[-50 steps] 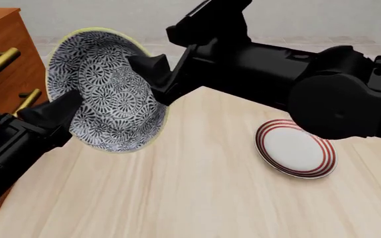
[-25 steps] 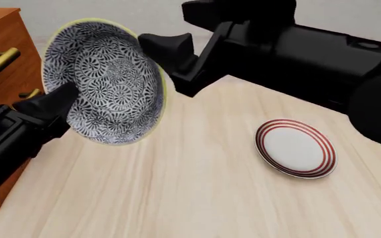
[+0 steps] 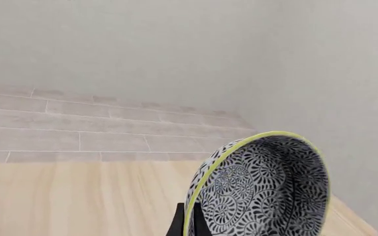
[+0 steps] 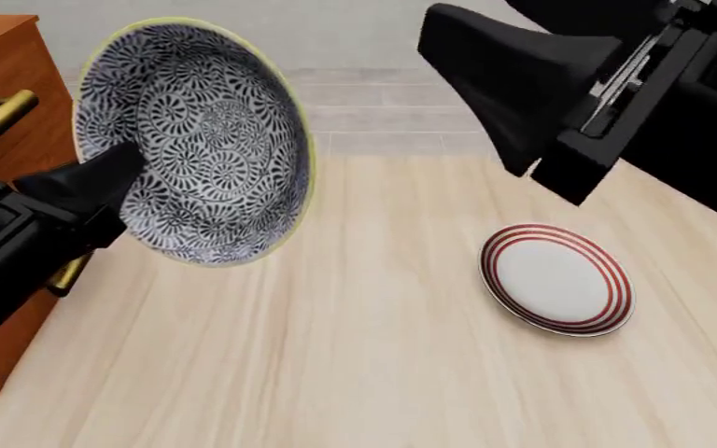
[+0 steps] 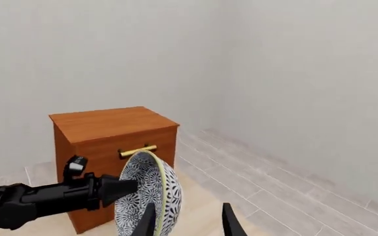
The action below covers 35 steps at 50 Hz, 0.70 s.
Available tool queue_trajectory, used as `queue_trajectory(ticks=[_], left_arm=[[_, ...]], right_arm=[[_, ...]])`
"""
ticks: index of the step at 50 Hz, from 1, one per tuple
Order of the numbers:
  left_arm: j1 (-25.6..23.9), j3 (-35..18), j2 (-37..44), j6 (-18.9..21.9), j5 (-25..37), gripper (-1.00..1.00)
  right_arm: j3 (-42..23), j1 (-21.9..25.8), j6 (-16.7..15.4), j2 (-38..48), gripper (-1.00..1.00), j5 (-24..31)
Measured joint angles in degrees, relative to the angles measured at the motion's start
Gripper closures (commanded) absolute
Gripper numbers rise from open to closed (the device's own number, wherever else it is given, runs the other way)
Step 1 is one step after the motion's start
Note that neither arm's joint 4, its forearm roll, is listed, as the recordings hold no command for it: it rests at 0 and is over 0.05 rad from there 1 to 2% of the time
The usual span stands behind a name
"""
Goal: Put the bowl on top of the cabinet.
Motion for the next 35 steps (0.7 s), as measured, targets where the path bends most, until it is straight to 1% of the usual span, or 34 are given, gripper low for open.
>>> queue_trajectory(ticks=[8, 15, 23, 29, 35], left_arm=[[-0.33, -1.11, -0.92, 0.16, 2.09, 1.0], [-0.49, -2.97, -1.42, -0.4, 5.26, 1.0], [0.18, -5.57, -0.94, -1.45, 10.04, 1.0], [1.11, -8.06, -0.39, -1.18, 14.69, 1.0], [2.06, -10.56, -0.44, 0.4, 19.27, 1.0]], right_arm=[[5.29, -1.41, 2.93, -5.05, -1.0, -3.69], [9.63, -3.77, 6.04, -7.83, -1.0, -7.29], [13.41, -6.13, 8.79, -8.44, -1.0, -11.23], [15.37, -7.44, 10.49, -8.13, -1.0, -13.69], [16.77, -8.22, 11.75, -7.64, -1.0, -15.63]])
